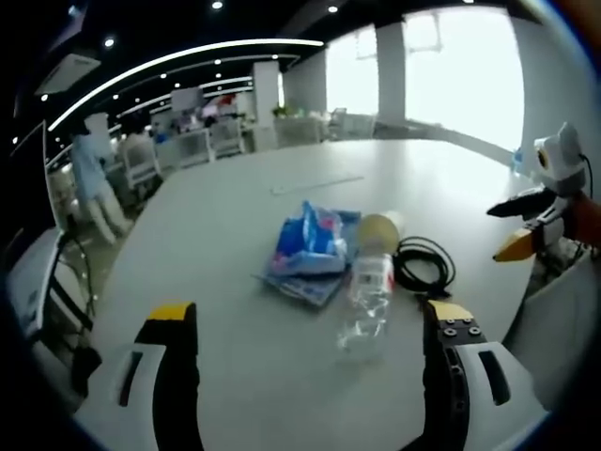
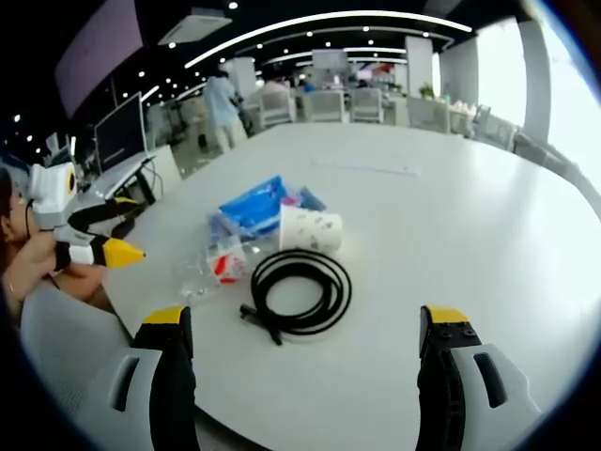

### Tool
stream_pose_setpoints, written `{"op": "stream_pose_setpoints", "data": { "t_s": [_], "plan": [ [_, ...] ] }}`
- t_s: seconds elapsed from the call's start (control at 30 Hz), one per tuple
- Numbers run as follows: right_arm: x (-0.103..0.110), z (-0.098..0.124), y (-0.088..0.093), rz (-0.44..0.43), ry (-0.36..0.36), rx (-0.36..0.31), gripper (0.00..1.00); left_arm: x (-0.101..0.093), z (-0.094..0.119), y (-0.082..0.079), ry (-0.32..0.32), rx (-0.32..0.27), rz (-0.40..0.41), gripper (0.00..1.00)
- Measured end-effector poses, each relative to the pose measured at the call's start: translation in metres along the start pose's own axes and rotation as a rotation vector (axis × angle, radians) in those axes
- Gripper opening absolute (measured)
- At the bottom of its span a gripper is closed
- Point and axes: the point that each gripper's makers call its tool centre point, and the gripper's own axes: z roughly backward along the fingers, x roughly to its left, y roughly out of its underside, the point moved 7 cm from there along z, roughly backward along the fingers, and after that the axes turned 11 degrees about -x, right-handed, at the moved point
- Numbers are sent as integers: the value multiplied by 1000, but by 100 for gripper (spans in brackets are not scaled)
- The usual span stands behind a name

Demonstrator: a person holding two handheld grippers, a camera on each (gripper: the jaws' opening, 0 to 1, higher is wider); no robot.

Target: Arrange the tabletop items into an orderly group along one side of the table until the central work area is clear of visible clutter.

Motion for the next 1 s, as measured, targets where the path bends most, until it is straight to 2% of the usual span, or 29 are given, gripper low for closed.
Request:
{"op": "stream_pose_setpoints", "data": {
  "t_s": [0.23, 0.37, 0.53, 1.0],
  "plan": [
    [3, 0, -3, 21, -8, -21, 99, -1, -1, 0, 4, -1, 0, 97],
    [4, -2, -1, 40, -16, -1, 99, 0, -1, -1, 1, -4, -3, 96],
    [8, -2, -4, 54, -28, -19, 99, 2, 0, -2, -5, -7, 4, 96],
    [12, -4, -3, 74, -52, -13, 99, 1, 1, -3, -6, -16, 6, 96]
  ]
}}
